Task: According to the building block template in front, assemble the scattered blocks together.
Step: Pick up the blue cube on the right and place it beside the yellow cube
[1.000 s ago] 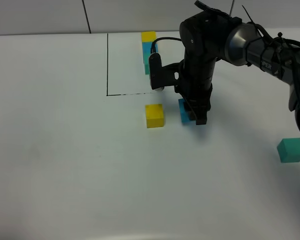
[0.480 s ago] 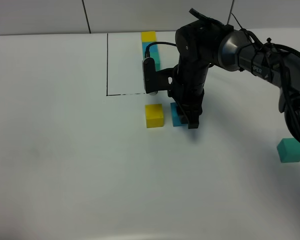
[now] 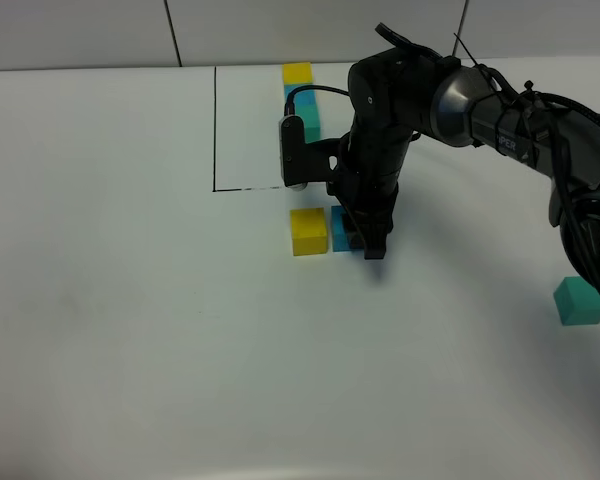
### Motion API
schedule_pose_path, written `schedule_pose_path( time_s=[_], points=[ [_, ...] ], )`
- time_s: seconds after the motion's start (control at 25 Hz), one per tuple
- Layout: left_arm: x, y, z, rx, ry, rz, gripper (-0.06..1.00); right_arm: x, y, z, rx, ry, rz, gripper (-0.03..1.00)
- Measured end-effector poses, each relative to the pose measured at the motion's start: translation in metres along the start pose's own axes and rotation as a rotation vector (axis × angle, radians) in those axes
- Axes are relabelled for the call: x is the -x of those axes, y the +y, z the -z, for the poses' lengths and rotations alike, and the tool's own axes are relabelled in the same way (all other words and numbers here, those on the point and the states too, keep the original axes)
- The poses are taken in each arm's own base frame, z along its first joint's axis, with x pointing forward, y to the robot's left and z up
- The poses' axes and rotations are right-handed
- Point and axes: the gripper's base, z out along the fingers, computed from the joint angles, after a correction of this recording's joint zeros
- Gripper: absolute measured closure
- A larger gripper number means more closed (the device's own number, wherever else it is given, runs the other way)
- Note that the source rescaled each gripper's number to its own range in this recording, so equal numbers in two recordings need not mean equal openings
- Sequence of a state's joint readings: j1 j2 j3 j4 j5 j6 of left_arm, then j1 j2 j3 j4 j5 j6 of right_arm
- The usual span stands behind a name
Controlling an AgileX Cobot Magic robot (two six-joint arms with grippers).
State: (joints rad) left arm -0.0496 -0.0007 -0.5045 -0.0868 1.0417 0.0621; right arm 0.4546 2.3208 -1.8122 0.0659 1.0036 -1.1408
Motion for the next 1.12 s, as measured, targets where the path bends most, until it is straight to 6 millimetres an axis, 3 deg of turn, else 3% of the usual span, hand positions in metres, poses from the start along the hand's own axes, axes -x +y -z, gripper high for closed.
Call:
schedule_pose_path(
  time_s=[1.12],
  points=[
    [0.0000,0.0000,0.0000,0.000,0.000,0.000,0.80,0.0089,0.0043,-0.0026,0.003,0.002,0.024,0.95]
  ],
)
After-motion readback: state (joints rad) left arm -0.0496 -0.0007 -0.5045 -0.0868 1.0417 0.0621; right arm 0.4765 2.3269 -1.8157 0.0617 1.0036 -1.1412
